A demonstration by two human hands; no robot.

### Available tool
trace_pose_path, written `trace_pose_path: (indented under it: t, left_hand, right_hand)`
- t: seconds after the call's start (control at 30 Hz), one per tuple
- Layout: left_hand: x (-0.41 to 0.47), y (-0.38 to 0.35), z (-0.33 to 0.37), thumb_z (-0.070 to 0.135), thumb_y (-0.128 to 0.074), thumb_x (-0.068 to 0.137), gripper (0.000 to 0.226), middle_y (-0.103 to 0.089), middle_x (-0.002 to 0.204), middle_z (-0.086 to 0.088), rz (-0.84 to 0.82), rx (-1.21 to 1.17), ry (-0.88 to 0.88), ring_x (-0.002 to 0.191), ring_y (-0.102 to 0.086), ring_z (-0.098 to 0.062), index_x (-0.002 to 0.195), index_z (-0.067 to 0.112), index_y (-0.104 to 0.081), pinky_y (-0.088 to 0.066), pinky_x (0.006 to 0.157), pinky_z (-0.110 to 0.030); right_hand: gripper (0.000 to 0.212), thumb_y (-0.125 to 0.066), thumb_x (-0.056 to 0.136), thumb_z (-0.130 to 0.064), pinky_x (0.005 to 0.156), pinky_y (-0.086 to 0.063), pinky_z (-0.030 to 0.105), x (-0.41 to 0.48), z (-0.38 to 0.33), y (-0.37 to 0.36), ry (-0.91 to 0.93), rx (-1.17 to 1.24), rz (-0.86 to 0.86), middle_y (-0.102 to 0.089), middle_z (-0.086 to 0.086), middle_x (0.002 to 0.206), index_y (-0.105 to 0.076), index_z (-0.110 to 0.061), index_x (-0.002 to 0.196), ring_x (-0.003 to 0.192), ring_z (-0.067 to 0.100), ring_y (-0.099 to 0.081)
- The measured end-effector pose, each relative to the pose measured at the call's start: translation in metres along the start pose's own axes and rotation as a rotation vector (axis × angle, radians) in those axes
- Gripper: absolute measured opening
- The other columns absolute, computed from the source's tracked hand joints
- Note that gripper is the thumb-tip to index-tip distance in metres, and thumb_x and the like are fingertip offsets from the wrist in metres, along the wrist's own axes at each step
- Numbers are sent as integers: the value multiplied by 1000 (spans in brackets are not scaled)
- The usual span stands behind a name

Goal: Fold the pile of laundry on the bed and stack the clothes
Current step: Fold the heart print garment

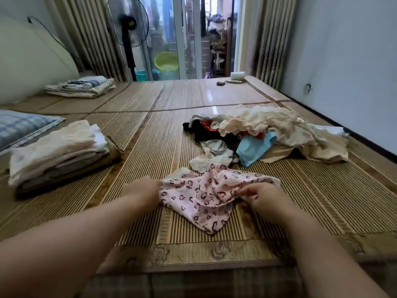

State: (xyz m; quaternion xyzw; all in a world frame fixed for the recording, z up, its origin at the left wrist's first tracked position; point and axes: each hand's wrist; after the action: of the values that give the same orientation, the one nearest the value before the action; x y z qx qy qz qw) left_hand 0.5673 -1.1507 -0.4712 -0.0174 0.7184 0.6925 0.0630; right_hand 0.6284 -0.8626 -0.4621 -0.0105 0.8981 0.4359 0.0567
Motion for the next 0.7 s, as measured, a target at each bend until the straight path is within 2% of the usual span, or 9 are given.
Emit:
trace_pose_path:
  t: [0.07, 0.13, 0.23, 0.33, 0.43, 0.53, 0.6, 0.7]
  left_hand:
    - [-19, 3, 19, 43, -47, 97, 36, -52, 135, 7, 72, -194, -214, 115, -53, -11, 132, 40, -50, -48, 96, -36]
    - [-42, 7, 49, 54, -49, 93, 46, -45, 142, 8, 14, -309, -411, 124, -46, -12, 136, 39, -46, -45, 102, -39]
    - [-55, 1, 85, 58, -55, 87, 54, -40, 143, 6, -160, -181, -470, 128, -40, -18, 137, 39, -44, -41, 104, -42]
    - [-53, 0, 86, 46, -60, 90, 34, -46, 136, 3, -167, -243, -512, 122, -45, -17, 121, 32, -61, -41, 105, -40]
    - [-51, 20, 69, 34, -59, 93, 26, -51, 131, 5, -210, -305, -633, 116, -49, -12, 117, 26, -66, -42, 102, -34]
    - [-46, 58, 39, 34, -56, 95, 23, -54, 125, 6, -109, -167, -674, 110, -52, -10, 110, 21, -68, -44, 94, -29]
    - [-41, 87, 13, 35, -55, 95, 23, -55, 124, 8, -63, -92, -649, 107, -54, -9, 109, 22, -68, -47, 93, -29]
    - [-36, 128, -27, 36, -50, 97, 22, -60, 116, 11, -7, 45, -603, 98, -59, -8, 110, 27, -66, -52, 88, -33]
  right_hand:
    - [37, -51, 97, -18, 106, -36, 27, 1, 3, -6, -32, -80, -24, -57, -6, 135, -60, -37, 126, 125, 16, -50]
    - [52, -51, 93, -14, 112, -32, 33, 2, 2, -12, -60, -170, -26, -45, -1, 146, -48, -40, 138, 134, 23, -40]
    - [54, -62, 89, -29, 113, -30, 37, -3, -7, -17, -56, -270, -59, -41, 2, 143, -45, -42, 139, 133, 24, -37]
    - [52, -72, 81, -41, 114, -30, 39, -8, -18, -22, 46, -272, -42, -44, -4, 136, -55, -43, 130, 128, 19, -37]
    - [32, -73, 80, -39, 106, -40, 37, -13, -28, -26, 153, -202, -40, -51, -13, 120, -68, -40, 112, 115, 9, -45]
    - [19, -68, 84, -34, 95, -48, 32, -12, -36, -23, 202, -236, -50, -57, -12, 111, -73, -32, 102, 103, 5, -50]
    - [8, -66, 83, -29, 89, -51, 33, -10, -44, -20, 206, -221, -68, -59, -11, 106, -73, -29, 87, 96, 5, -54]
    - [13, -65, 84, -32, 84, -52, 38, -13, -59, -7, 201, -217, 10, -58, -13, 95, -70, -30, 72, 88, 5, -55]
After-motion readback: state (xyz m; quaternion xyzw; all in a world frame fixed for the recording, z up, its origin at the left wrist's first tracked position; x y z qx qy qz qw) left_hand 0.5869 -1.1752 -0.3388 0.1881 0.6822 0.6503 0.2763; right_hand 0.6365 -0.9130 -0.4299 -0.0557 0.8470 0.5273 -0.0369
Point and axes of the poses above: each hand's wrist, its own x-axis towards the middle knuckle, its own y-axis out of the back of the hand, z = x × y
